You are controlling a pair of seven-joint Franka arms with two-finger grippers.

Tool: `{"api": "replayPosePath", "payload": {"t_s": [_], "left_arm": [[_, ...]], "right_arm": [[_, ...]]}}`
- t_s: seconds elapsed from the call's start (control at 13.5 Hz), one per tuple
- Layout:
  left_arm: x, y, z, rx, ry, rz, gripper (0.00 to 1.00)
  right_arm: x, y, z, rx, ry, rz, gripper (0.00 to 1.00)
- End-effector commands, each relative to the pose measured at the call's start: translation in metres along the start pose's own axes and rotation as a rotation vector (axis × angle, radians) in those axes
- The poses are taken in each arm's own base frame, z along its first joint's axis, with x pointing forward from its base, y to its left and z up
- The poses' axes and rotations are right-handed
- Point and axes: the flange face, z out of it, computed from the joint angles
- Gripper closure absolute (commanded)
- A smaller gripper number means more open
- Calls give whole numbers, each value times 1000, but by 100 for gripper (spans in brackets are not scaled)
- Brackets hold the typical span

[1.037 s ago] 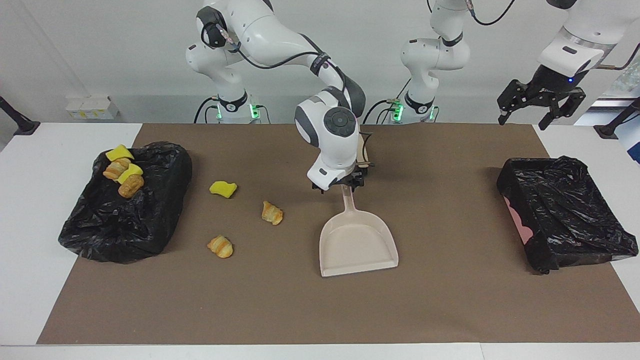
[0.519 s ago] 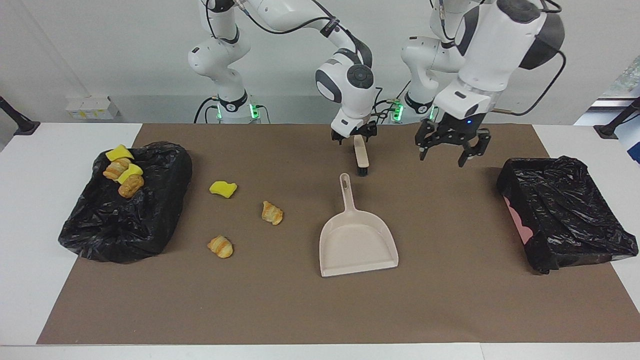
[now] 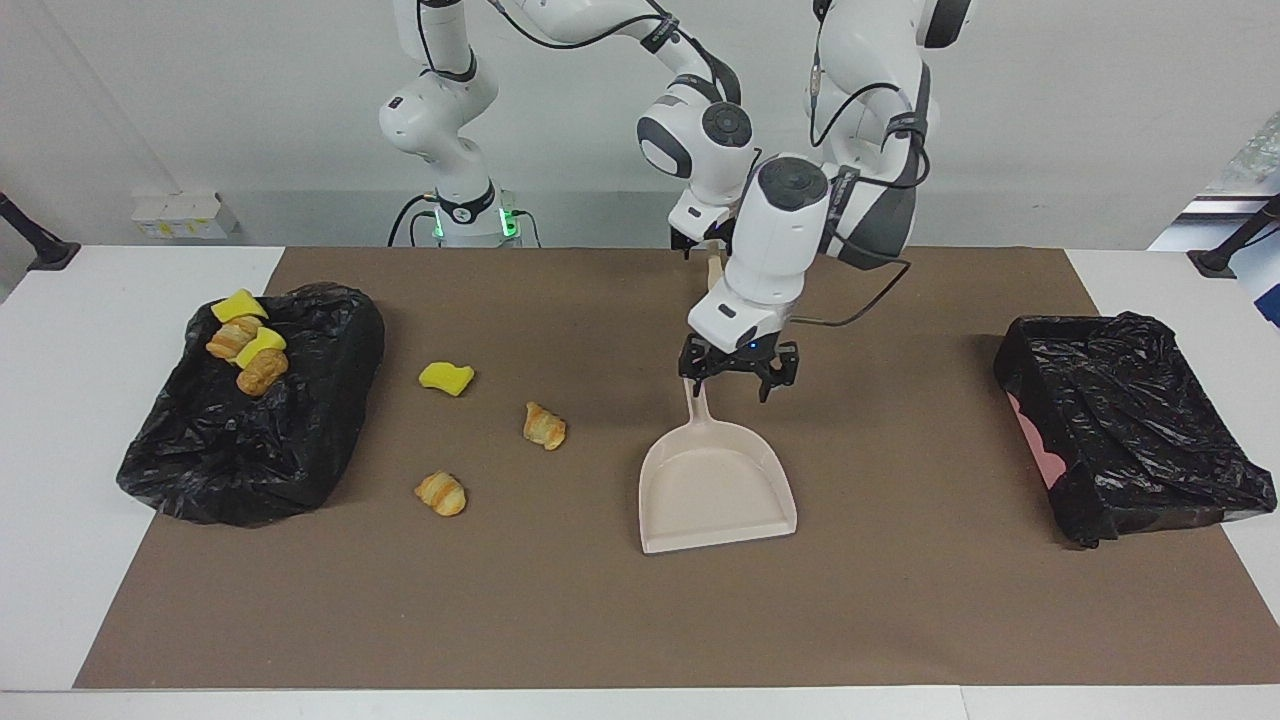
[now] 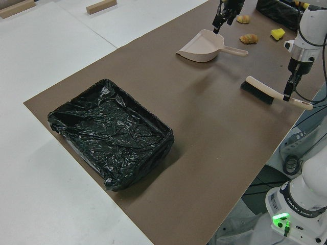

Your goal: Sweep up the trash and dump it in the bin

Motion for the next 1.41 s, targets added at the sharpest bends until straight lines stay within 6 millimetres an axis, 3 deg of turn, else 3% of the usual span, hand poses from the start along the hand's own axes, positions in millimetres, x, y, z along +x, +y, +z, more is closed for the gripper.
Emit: {"api": "replayPosePath", "payload": {"t_s": [0.0, 0.15, 0.3, 0.37, 0.44, 0.52, 0.59, 0.67, 0.74, 0.89, 1.11, 1.26, 1.33], "left_arm": [[-32, 6, 28, 13, -7, -35, 0], [-37, 3, 37, 11, -1, -44, 0], [-54, 11, 59, 32, -42, -29, 0], [-57, 10, 60, 39, -56, -26, 2], [-56, 10, 58, 38, -51, -29, 5], [-55, 10, 58, 37, -50, -29, 16], [-56, 10, 58, 38, -51, -29, 36], [-56, 10, 58, 38, -51, -29, 62], [-54, 10, 58, 37, -48, -30, 80], [-47, 4, 52, 32, -30, -31, 100], [-41, -2, 46, 94, 19, 28, 100], [-32, -18, 31, 102, 41, 37, 100], [-28, -28, 24, 103, 40, 83, 100]], "right_arm": [[-8, 3, -1, 26, -3, 14, 20], [-11, -1, 10, 13, -11, 29, 22], [-10, -4, 14, 22, 0, 32, 31], [-9, -5, 14, 24, 2, 34, 48], [-8, -7, 12, 30, 7, 38, 74], [-4, -7, 13, 40, 5, 54, 95], [-4, -10, 12, 56, -7, 62, 100], [-3, -12, 10, 61, -5, 57, 100], [0, -15, 6, 69, -5, 57, 100], [5, -12, -6, 72, -10, 65, 100], [19, 15, -26, 30, -47, 119, 100], [28, 29, -29, 12, -57, 219, 100], [42, 46, -38, 9, -63, 255, 100]]}}
